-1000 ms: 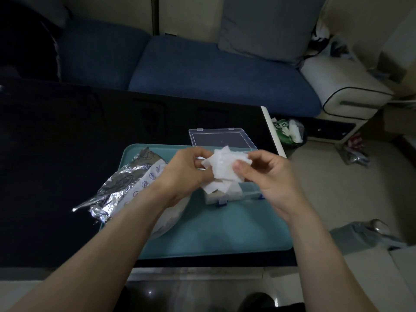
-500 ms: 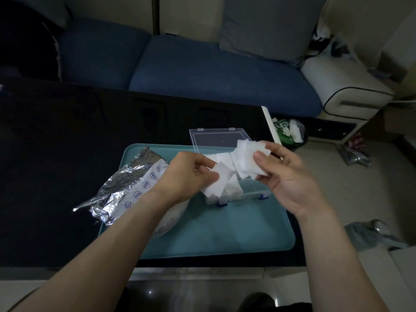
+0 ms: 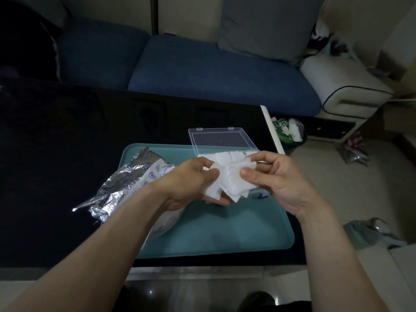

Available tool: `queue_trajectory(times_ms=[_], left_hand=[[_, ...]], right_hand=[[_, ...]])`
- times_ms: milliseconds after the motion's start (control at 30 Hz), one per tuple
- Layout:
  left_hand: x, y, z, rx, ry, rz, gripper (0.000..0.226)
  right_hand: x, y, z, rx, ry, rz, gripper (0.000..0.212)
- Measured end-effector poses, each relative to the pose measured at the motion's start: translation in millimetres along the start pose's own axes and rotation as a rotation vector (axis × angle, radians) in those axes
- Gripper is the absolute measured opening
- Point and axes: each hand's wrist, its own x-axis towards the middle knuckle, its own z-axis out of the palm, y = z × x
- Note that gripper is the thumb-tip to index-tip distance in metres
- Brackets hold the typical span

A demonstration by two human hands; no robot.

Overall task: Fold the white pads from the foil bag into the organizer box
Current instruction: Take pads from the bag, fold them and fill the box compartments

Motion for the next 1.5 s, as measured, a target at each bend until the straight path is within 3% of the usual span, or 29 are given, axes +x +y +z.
queue_trajectory(times_ms=[100,200,300,400,500,567,700,833,967,1067,1167,1300,1400,1500], left_hand=[[-3,5,0,-0.12,-0.147,-0.068,0.03],[-4,6,2,-0.123,-0.286,-0.137,0.054],[3,1,4,-0.104,-0.233,-0.134,0.059],[6,0,3,-0.12,-0.178,-0.113,0.056],[7,0,1,-0.165,-0.12,-0.093,0.053],[6,1,1,-0.184,-0.113,-0.086,0.047],[3,1,3,-0.212,-0.169,-0.074,0.022],[6,-4,2,-0.168,-0.167,-0.056,0.03],[7,-3,3,-0.225,-0.145,-0.164,0.035],[5,-2,4,-0.202,-0.201,-0.149,0.032],[7,-6,5,-0.151,-0.195,-0.056,0.019],[13,-7,4,-0.184,-0.088,-0.048,0.023],[16,-8,4,-0.105,0.035,-0.025,0.019],[15,-9,5,-0.047,0.054,0.009,0.018]], right_hand=[[-3,-1,4,-0.115,-0.023,-0.009,0.035],[-2,3,11,-0.327,0.026,-0.069,0.027],[2,6,14,-0.424,0.087,-0.118,0.017],[5,8,11,-0.34,0.202,-0.132,0.006],[6,5,7,-0.19,0.33,-0.115,0.008],[5,0,5,-0.12,0.327,-0.112,0.009],[-2,-3,8,-0.214,0.153,-0.107,0.022],[-2,1,12,-0.312,0.047,-0.1,0.021],[-4,-1,12,-0.327,-0.024,-0.023,0.039],[-2,1,17,-0.428,0.106,-0.016,0.049],[0,2,15,-0.464,0.249,-0.044,0.046],[-3,-3,9,-0.41,0.227,-0.064,0.035],[-6,-8,1,-0.332,0.239,-0.069,0.039],[-7,-10,-1,-0.216,0.218,-0.092,0.04]])
